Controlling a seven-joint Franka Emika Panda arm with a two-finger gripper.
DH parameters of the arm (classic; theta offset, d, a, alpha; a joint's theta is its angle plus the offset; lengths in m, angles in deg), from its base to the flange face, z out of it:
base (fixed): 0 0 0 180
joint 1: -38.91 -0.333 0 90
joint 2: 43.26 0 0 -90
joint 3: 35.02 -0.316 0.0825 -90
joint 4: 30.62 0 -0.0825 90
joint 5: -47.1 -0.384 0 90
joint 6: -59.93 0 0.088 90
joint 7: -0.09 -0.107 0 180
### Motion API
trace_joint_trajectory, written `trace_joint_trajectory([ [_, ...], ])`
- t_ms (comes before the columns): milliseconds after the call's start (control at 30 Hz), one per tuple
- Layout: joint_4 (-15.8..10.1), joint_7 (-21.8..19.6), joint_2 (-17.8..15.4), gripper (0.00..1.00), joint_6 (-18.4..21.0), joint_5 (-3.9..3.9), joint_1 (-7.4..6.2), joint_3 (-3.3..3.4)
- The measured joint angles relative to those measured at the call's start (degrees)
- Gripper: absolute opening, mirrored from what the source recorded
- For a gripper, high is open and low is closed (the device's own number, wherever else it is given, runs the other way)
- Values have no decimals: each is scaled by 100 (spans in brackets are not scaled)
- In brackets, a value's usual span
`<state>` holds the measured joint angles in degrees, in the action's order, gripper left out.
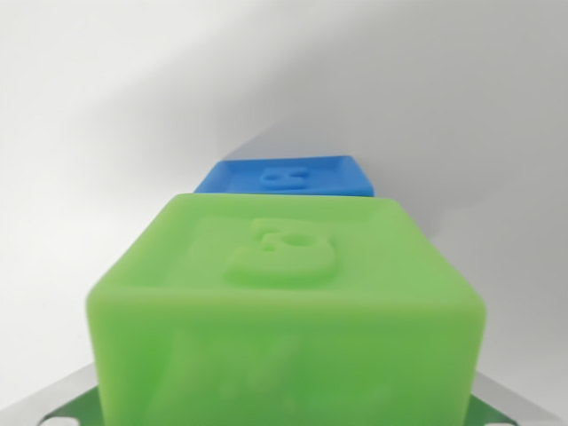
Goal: Stack cube
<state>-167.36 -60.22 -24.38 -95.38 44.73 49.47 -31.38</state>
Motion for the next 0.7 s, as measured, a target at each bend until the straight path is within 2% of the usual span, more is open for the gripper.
trace_joint_trajectory([
  [633,25,20,196,0,-168,-29,16,-23],
  [667,25,20,196,100,-169,-29,16,-23],
  [700,25,20,196,100,-169,-30,16,-23],
])
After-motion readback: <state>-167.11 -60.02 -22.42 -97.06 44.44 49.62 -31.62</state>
